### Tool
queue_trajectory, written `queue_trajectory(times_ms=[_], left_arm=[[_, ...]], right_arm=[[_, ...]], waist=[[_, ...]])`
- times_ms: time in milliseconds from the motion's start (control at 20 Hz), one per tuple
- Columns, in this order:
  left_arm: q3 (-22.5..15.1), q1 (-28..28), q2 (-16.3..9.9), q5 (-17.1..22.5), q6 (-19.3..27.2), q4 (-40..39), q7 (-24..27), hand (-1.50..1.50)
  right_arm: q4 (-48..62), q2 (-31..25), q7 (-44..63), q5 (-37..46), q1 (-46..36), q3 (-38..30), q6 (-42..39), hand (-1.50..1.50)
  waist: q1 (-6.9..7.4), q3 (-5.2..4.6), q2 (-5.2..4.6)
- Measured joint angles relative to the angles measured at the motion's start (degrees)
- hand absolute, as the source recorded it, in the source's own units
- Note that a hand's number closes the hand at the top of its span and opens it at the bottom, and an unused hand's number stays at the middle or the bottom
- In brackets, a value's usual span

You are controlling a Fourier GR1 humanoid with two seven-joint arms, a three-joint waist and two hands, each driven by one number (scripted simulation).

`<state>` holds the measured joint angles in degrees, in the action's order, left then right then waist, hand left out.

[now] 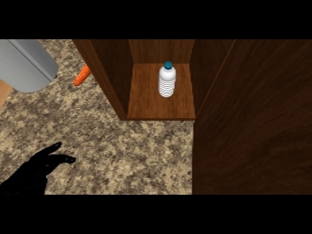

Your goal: Pick up the bottled water, place it into the cabinet and close the cabinet

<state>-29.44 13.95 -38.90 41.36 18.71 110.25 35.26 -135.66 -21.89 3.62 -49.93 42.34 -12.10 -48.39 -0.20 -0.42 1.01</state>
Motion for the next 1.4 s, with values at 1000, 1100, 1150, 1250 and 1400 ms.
queue_trajectory(times_ms=[1000, 1100, 1150, 1250, 1400], left_arm=[[12.9, 12.6, -10.4, 8.9, -9.7, 4.0, 2.4, -1.5], [13.9, 13.7, -11.3, 9.7, -10.5, 4.2, 2.4, -1.5], [14.4, 14.2, -11.6, 9.9, -10.9, 4.1, 2.6, -1.5], [15.3, 15.3, -12.2, 10.2, -11.5, 3.9, 2.8, -1.5], [16.3, 16.7, -13.1, 10.8, -12.7, 4.0, 3.1, -1.5]], right_arm=[[0.3, -4.4, 8.9, 1.8, -14.4, 16.3, 1.1, 1.5], [0.4, -4.4, 10.1, 2.0, -16.5, 18.0, 2.5, 1.5], [0.5, -4.3, 10.7, 2.1, -17.3, 19.0, 3.4, 1.5], [0.6, -4.0, 11.9, 2.3, -19.1, 21.0, 5.2, 1.5], [0.8, -3.3, 14.1, 2.7, -22.4, 24.2, 8.3, 1.5]], waist=[[2.13, -0.85, 1.17], [2.26, -0.86, 1.24], [2.24, -0.9, 1.31], [2.23, -0.94, 1.42], [2.59, -0.94, 1.35]])
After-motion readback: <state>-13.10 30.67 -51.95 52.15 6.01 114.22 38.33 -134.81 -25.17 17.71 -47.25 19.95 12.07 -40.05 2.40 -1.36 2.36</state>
